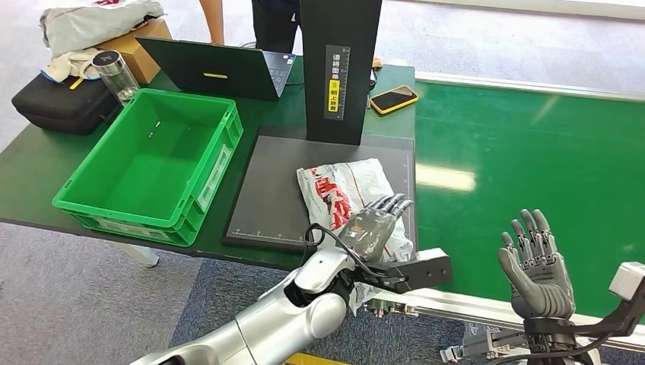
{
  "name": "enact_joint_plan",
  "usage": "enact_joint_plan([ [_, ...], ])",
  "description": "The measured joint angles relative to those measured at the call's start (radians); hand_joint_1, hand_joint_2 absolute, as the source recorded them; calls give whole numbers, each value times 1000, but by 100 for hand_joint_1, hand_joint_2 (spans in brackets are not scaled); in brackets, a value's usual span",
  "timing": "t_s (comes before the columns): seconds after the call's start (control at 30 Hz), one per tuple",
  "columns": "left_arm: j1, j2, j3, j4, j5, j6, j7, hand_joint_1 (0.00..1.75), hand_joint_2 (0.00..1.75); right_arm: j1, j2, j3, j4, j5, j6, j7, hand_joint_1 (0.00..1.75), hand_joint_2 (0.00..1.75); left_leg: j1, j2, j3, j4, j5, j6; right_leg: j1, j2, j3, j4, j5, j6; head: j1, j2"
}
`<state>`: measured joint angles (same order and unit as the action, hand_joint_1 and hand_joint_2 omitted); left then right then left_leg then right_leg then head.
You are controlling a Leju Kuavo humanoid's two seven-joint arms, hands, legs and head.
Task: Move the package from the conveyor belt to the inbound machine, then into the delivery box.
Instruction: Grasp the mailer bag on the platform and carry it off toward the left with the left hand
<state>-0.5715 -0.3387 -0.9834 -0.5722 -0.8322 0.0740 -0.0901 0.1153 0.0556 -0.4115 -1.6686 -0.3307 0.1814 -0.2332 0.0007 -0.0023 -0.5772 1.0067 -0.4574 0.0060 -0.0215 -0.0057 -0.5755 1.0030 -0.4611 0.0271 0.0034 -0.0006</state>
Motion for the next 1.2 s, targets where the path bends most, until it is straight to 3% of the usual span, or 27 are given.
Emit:
enact_joint_plan([
  [0.33,-6,1,50,-10,-14,1,10,0,175,-17,-15,5,12,0,1,0,0,175,0,0,0,0,0,0,0,0,0,0,0,0,0,0],
  [1.2,15,14,54,45,-60,12,-9,0,175,-60,-42,64,69,11,-7,-20,0,175,0,0,0,0,0,0,0,0,0,0,0,0,0,0],
])
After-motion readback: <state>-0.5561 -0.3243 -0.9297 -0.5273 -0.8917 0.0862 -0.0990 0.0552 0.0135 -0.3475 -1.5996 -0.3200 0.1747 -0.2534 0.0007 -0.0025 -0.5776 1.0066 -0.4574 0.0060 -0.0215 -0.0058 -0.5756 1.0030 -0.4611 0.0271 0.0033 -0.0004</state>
